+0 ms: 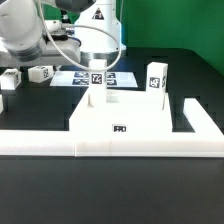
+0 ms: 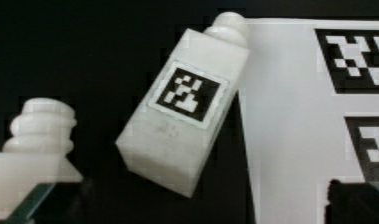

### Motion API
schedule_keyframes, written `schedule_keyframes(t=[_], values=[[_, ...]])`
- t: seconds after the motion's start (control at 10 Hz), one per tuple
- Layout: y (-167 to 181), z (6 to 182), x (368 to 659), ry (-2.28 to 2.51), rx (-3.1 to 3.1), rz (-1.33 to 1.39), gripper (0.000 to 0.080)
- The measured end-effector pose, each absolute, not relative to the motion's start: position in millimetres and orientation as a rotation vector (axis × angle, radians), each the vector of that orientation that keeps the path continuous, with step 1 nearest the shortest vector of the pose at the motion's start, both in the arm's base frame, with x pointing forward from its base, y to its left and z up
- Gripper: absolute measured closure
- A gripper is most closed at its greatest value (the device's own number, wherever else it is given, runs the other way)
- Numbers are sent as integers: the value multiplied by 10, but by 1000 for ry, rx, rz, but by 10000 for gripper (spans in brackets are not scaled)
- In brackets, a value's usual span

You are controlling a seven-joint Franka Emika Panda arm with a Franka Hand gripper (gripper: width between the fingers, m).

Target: Assemble square table

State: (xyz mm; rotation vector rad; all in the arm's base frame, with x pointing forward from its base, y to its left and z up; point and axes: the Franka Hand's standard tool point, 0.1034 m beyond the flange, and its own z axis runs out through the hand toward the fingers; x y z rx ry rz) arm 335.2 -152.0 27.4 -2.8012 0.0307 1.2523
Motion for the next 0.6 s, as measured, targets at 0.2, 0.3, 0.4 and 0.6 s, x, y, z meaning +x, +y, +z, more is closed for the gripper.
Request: schedule_keyframes(t=[0.2, 0.3, 0.4, 0.6], values=[[-1516, 254, 3341, 33, -2800, 1260, 150], [-1512, 251, 3344, 32, -2801, 1259, 150], [-1505, 247, 3342, 31, -2801, 1262, 150], [-1502, 246, 3345, 25, -2801, 1261, 150]])
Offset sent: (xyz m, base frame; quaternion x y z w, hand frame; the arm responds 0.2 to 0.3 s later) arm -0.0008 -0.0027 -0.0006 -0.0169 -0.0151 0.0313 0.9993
